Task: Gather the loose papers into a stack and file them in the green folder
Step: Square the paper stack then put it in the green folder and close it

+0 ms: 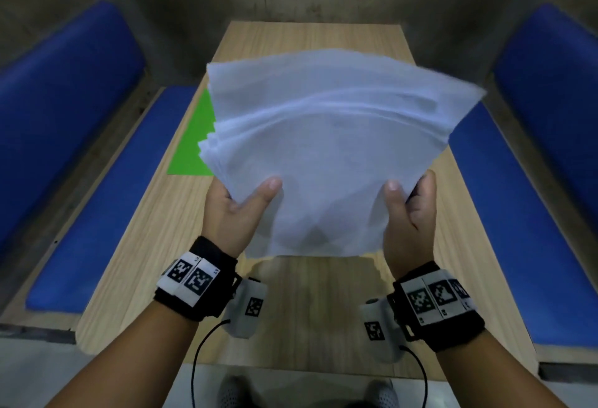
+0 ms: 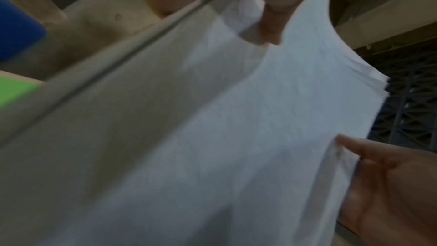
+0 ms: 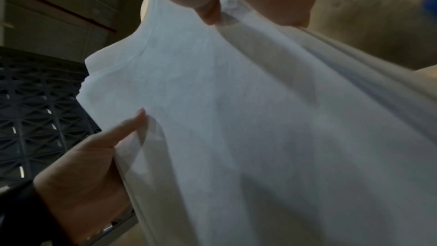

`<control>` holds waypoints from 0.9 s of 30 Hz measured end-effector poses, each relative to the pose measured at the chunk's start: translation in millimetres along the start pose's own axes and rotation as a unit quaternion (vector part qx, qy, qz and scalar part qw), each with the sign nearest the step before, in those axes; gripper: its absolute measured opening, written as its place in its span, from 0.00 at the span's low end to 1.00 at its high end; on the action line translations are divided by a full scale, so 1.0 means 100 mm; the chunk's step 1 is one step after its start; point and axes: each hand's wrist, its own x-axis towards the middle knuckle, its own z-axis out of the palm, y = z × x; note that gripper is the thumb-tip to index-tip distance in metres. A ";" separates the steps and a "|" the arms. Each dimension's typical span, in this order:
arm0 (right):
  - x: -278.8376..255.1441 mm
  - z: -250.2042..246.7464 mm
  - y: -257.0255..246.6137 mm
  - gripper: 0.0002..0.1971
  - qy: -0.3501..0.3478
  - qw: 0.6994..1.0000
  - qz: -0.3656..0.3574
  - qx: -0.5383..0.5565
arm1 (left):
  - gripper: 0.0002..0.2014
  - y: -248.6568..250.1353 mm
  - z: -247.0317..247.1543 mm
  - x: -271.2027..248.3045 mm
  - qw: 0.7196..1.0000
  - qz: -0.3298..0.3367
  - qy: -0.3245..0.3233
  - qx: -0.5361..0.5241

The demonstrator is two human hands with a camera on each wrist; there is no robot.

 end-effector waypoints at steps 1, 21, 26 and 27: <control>0.00 -0.03 0.00 0.07 -0.001 1.000 -0.003 0.001 | 0.17 -0.01 -0.05 0.00 1.000 0.001 -0.013 -0.005; 0.04 0.07 -0.13 0.23 0.006 1.000 -0.012 0.006 | 0.16 0.20 0.11 0.01 0.999 0.031 0.033 0.016; 0.03 0.00 0.00 0.28 -0.033 0.999 0.028 -0.013 | 0.30 0.13 0.05 0.01 0.998 -0.002 0.055 0.013; 0.04 0.00 0.03 0.28 -0.040 0.998 0.038 -0.021 | 0.34 0.15 0.05 0.03 0.997 0.013 0.069 0.021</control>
